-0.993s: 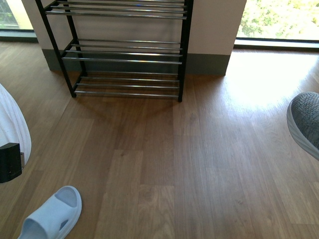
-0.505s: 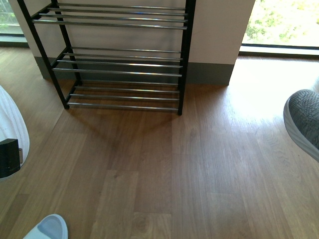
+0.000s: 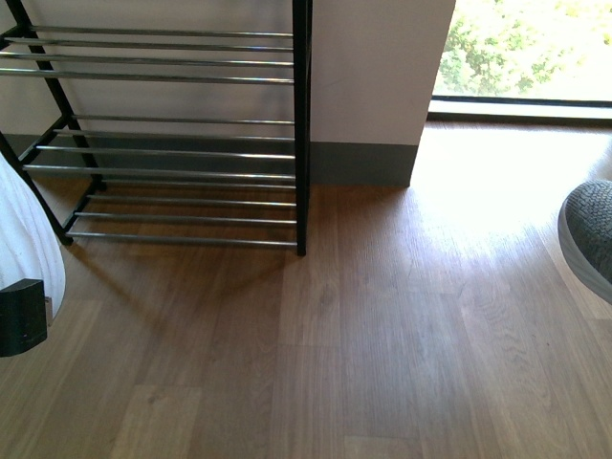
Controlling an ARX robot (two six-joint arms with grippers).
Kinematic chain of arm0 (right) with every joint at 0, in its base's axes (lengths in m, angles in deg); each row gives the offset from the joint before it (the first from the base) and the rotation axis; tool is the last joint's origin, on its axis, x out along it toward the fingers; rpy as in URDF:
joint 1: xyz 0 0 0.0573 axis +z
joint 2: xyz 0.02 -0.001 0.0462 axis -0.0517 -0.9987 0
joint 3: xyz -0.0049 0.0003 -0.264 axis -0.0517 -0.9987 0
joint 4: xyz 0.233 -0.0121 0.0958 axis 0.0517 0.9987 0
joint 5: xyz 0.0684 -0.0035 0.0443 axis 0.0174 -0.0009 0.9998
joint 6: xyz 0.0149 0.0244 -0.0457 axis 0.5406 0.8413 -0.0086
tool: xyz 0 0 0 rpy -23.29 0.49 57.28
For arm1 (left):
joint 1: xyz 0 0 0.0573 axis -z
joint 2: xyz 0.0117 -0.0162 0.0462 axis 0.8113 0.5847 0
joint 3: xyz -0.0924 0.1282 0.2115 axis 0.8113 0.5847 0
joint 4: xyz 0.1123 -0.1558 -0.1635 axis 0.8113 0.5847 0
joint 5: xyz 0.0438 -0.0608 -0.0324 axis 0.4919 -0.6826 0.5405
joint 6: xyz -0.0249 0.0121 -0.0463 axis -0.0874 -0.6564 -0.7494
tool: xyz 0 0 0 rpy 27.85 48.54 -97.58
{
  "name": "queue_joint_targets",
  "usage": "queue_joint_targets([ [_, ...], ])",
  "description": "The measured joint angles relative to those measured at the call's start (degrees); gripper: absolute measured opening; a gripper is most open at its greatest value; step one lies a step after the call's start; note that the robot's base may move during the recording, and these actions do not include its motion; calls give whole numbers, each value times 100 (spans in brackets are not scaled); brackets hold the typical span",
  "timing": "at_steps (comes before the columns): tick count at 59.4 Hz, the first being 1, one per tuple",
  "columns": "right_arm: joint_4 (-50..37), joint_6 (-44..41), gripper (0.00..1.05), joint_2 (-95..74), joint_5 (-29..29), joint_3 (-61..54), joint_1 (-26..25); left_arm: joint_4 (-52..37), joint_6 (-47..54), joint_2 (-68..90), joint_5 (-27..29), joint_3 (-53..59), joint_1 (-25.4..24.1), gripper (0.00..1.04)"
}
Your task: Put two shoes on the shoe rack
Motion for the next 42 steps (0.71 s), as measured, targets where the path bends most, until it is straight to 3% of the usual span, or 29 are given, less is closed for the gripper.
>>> queue_joint_targets([
  [42,4,2,1,4,-2,0,-2,0,2,0,-22,0,7,3],
])
